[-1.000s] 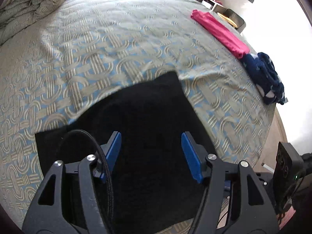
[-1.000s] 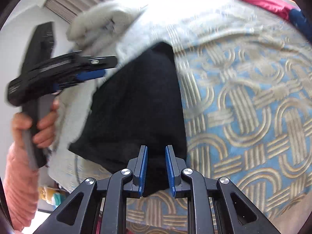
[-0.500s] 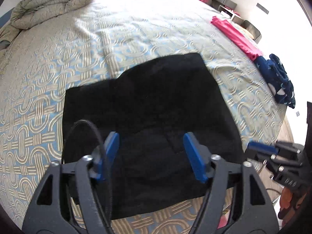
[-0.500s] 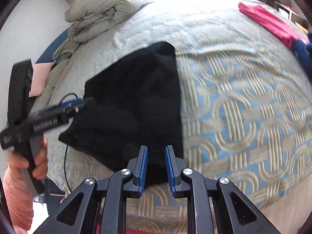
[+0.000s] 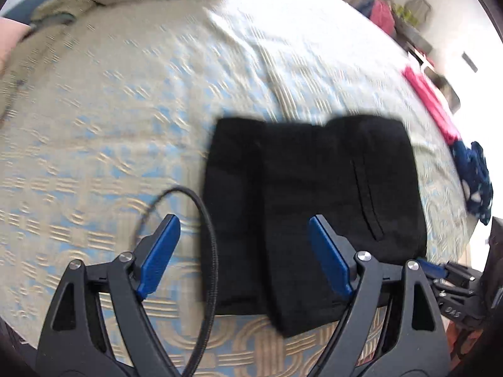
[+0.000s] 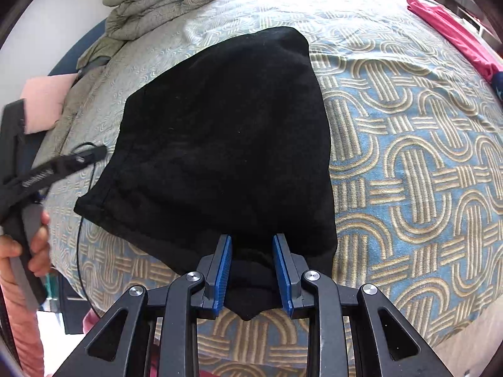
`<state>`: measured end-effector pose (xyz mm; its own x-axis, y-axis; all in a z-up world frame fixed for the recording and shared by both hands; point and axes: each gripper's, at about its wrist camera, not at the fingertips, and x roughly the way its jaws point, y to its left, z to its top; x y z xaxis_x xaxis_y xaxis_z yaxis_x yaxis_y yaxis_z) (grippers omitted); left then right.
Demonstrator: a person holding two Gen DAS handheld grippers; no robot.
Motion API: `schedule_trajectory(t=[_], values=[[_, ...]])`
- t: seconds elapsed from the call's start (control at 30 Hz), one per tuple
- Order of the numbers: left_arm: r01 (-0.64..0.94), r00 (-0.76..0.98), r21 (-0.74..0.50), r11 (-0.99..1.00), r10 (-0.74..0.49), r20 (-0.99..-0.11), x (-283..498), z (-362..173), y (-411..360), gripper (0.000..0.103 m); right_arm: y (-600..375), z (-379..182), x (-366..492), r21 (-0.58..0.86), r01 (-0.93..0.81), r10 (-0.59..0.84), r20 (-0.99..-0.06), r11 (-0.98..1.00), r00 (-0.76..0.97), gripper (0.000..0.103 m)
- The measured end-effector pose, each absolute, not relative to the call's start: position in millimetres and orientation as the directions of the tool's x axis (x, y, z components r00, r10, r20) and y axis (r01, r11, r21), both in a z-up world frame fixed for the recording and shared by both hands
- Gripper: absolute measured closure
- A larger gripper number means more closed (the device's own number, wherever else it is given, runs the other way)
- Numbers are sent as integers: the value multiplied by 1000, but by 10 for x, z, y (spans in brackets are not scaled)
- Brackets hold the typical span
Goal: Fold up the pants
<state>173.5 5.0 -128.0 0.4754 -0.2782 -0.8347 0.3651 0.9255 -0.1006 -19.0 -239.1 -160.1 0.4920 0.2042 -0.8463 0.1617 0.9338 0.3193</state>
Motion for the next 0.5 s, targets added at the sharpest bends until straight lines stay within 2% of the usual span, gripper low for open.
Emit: schedule_trajectory(t=[0.07,0.17,0.2,0.33,0.5], values=[[342,542,-67,937,-255,-800,1745,-1096,237,19,-2353,-1604,-170,296,167,181,-853,940,489,73],[239,623,39,970,-123,-773,1806,-939,560,19,-2248,-1605,-76,261,159,155,-861,952,484,67],[207,628,34,978,-106,-771,1831,-904,694,19,-2232,-1594,-75,254,154,152,-862,955,483,66],[185,585,-66,980,-164,-794,1833,-959,1002,19,-2201,-1493,-77,262,141,162,-856,955,491,64],[281,491,-107,954,-239,-838,1777,-1285,689,19,-2402,-1389,-133,308,179,176,-836,934,520,63]])
